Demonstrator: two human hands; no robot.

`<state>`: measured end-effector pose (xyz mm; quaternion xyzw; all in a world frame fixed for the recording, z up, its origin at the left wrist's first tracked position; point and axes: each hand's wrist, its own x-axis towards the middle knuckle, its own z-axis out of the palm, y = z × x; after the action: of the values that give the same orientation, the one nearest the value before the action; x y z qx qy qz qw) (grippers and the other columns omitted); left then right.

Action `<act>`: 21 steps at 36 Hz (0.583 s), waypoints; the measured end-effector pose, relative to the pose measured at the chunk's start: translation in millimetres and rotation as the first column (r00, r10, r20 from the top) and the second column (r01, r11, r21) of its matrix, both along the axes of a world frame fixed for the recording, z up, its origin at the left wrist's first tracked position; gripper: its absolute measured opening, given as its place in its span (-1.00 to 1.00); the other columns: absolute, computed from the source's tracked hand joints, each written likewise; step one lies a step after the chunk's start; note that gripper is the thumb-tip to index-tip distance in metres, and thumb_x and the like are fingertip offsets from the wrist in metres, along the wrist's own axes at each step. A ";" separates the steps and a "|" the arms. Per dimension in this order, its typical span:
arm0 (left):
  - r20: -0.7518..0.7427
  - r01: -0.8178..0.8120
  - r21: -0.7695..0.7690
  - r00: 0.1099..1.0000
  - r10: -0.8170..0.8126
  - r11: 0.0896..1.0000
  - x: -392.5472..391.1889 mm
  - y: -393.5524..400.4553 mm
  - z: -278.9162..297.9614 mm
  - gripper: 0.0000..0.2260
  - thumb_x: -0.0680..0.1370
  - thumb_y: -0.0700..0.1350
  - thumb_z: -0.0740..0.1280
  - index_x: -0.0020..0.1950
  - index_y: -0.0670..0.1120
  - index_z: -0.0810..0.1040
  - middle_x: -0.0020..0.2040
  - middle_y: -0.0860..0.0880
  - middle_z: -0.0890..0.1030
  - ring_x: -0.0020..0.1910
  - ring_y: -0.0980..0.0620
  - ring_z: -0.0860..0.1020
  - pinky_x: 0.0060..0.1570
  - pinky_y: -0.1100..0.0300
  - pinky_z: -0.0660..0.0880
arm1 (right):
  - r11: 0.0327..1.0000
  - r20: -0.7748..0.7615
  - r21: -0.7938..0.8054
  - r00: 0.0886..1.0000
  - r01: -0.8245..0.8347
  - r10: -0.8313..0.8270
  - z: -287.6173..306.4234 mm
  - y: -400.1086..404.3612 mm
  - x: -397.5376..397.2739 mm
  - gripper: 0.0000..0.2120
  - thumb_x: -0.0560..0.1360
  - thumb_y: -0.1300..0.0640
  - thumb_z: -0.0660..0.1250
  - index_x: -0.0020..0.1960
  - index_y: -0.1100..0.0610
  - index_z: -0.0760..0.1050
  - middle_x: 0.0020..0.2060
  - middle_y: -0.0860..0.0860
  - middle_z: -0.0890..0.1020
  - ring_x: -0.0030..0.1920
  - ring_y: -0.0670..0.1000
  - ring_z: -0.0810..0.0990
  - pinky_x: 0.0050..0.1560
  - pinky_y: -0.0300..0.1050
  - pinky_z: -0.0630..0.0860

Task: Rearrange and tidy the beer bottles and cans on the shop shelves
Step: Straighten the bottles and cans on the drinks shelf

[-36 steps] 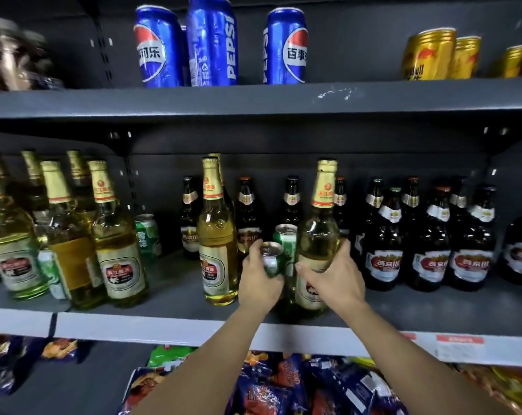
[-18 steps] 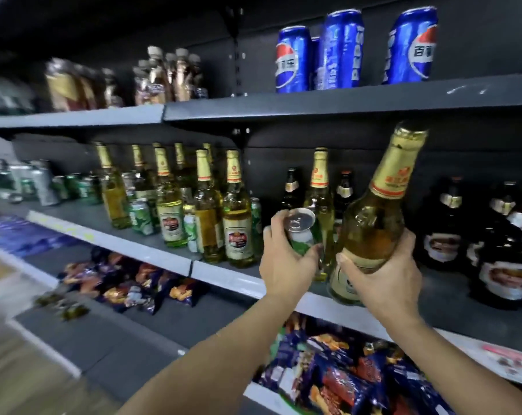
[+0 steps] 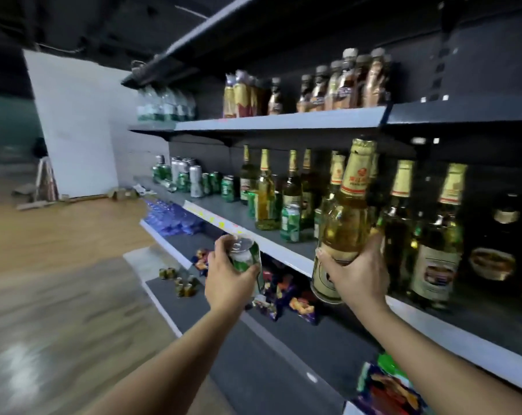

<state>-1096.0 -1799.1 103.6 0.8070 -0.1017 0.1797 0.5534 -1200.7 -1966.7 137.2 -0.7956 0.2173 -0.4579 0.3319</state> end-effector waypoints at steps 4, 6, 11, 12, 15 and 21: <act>0.015 -0.028 -0.007 0.999 0.028 1.000 65.7 53.1 -7.3 -0.47 0.32 -0.04 0.49 0.22 0.16 0.36 0.15 0.09 0.50 0.11 -0.01 0.53 -0.02 0.07 0.49 | 0.998 -0.027 0.008 0.998 -0.055 0.055 5.4 45.9 78.7 -0.32 0.28 -0.13 0.54 0.21 0.11 0.27 0.03 0.03 0.57 0.07 0.22 0.57 -0.04 0.07 0.53; -0.006 -0.038 -0.008 0.999 0.038 0.999 94.4 72.3 -7.6 -0.48 0.33 -0.03 0.50 0.20 0.18 0.36 0.14 0.11 0.50 0.08 0.00 0.53 -0.02 0.06 0.50 | 0.998 -0.049 -0.001 0.997 -0.062 0.062 6.7 64.0 113.6 -0.31 0.28 -0.13 0.54 0.23 0.11 0.28 0.07 0.05 0.57 0.08 0.22 0.57 -0.04 0.06 0.53; -0.025 -0.054 -0.008 0.998 0.054 0.999 157.8 98.0 -10.6 -0.47 0.33 -0.04 0.50 0.20 0.19 0.34 0.14 0.10 0.47 0.06 0.00 0.52 -0.04 0.11 0.46 | 0.994 -0.084 0.036 0.991 -0.106 0.109 6.2 92.6 188.4 -0.28 0.30 -0.06 0.55 0.30 0.15 0.28 0.16 0.11 0.54 0.17 0.22 0.52 0.07 0.06 0.49; -0.030 -0.054 -0.003 0.998 0.054 0.999 170.9 100.1 -10.8 -0.46 0.33 -0.04 0.50 0.22 0.19 0.33 0.14 0.11 0.45 0.06 0.00 0.52 -0.06 0.11 0.46 | 0.993 -0.096 0.048 0.989 -0.105 0.110 6.0 96.1 203.7 -0.28 0.30 -0.08 0.55 0.29 0.14 0.28 0.16 0.09 0.54 0.17 0.22 0.52 0.07 0.05 0.48; -0.037 -0.037 0.011 0.999 0.037 0.999 210.6 101.0 -10.3 -0.44 0.35 -0.04 0.50 0.25 0.19 0.31 0.14 0.12 0.42 0.05 0.01 0.50 -0.11 0.12 0.44 | 0.989 -0.107 0.089 0.987 -0.114 0.124 3.7 101.8 249.7 -0.27 0.31 -0.09 0.54 0.32 0.11 0.26 0.19 0.06 0.53 0.17 0.18 0.52 0.04 -0.02 0.45; 0.000 0.001 0.005 1.000 -0.001 1.000 295.6 83.7 -2.7 -0.42 0.37 -0.08 0.51 0.29 0.11 0.32 0.17 0.04 0.45 0.10 -0.01 0.48 -0.15 0.20 0.34 | 0.981 -0.065 0.106 0.984 -0.160 0.168 5.5 96.9 335.2 -0.25 0.33 -0.08 0.54 0.35 0.14 0.23 0.20 0.04 0.52 0.19 0.16 0.51 0.06 -0.04 0.44</act>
<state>-800.4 -1715.3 100.9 0.8084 -0.1024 0.1790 0.5514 -865.5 -1869.8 142.8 -0.8094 0.1857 -0.3879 0.3998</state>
